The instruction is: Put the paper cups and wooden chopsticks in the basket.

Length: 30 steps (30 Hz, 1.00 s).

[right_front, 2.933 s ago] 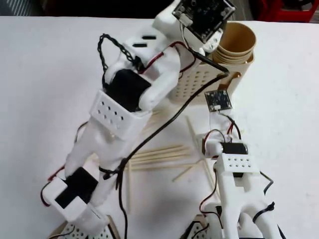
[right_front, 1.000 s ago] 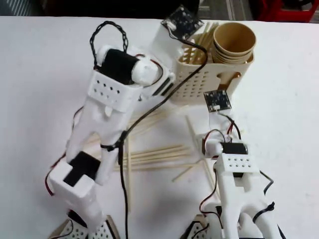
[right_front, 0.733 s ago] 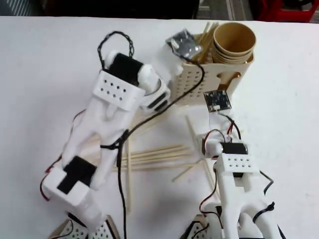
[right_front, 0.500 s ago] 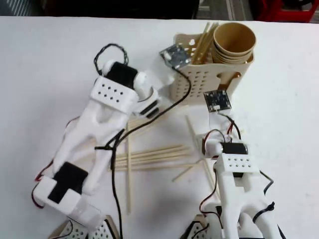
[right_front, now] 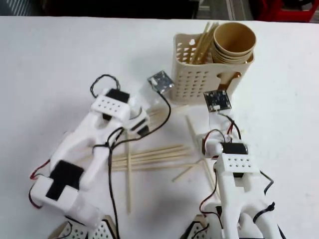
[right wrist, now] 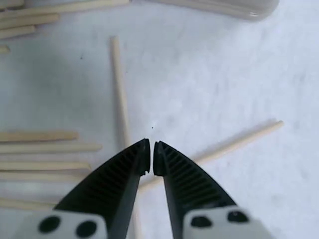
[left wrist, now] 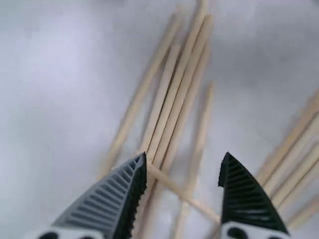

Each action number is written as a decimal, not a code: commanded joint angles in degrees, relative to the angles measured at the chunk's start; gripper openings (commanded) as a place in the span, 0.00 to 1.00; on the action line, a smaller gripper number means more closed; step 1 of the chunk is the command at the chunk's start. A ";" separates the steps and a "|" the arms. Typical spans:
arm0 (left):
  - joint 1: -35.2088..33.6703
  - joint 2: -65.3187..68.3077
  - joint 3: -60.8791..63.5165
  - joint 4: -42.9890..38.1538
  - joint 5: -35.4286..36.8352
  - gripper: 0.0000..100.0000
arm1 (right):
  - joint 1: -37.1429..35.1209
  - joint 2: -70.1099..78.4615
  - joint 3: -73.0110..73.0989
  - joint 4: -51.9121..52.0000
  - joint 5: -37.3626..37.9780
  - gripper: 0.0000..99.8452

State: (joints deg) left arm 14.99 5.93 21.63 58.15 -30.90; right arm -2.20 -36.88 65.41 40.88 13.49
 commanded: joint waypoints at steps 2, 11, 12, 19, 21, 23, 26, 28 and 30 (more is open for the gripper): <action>-0.75 8.84 -6.51 -0.70 -0.18 0.24 | 0.57 -0.75 -2.46 -1.01 0.70 0.03; -0.31 21.76 -24.09 13.19 -0.44 0.15 | 0.57 -0.75 -2.46 -1.01 0.70 0.03; -0.31 22.46 -25.05 14.15 -0.44 0.13 | 0.57 -0.75 -2.46 -1.01 0.70 0.03; 2.33 23.52 -25.85 19.34 -0.62 0.06 | 0.57 -0.75 -2.46 -1.01 0.70 0.03; 3.74 23.69 -25.76 21.36 -0.62 0.04 | 0.57 -0.75 -2.46 -1.01 0.70 0.03; 4.97 23.69 -25.76 22.68 -0.62 0.02 | 0.57 -0.75 -2.46 -1.01 0.70 0.03; 6.02 23.34 -25.85 23.30 -0.62 0.02 | 0.57 -0.75 -2.46 -1.01 0.70 0.03; 5.58 23.34 -26.46 22.95 -0.26 0.02 | 0.57 -0.75 -2.46 -0.92 0.70 0.03; 5.05 23.25 -27.16 22.42 -0.18 0.02 | 0.57 -0.75 -2.46 -0.92 0.70 0.03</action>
State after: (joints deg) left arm 19.56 29.85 -2.99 80.40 -31.08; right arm -2.20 -36.88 65.41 40.88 13.49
